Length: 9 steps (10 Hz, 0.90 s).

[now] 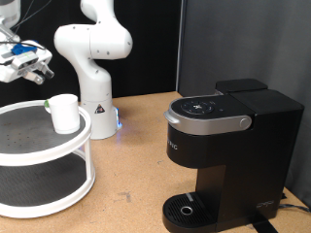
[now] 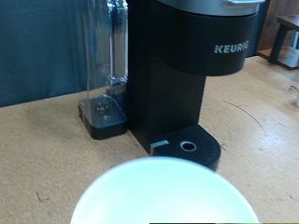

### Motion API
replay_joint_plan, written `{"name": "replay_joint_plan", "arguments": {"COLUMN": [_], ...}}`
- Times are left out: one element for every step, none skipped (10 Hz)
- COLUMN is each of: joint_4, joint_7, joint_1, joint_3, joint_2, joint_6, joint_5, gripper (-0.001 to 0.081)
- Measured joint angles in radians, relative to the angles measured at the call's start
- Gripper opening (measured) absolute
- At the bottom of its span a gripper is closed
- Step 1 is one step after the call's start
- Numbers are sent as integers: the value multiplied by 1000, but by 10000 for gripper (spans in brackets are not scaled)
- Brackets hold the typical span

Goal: Make a cup of coffee with the keurig machine

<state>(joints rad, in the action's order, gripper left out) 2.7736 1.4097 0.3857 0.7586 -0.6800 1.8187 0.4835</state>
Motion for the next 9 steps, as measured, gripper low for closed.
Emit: {"name": "replay_joint_plan", "arguments": {"joint_4": [11,20,25,31,39,46,54,61,65], "joint_7": [15,21,22,22,22,22,27,46,70], "joint_1": [8,9,9,9,6,0,-10,-24,-41], "joint_3": [10,18,20,20,20,20,21,24,32], "joint_2": [1,3,8,21,40,64,92,120,147], "joint_6": [20,45,62,88,124,157,187,213,230], "joint_5": [-2,-2,-2,-2,1,3,6,18,40], "gripper": [407,407,609,734,734,794,794,800,800]}}
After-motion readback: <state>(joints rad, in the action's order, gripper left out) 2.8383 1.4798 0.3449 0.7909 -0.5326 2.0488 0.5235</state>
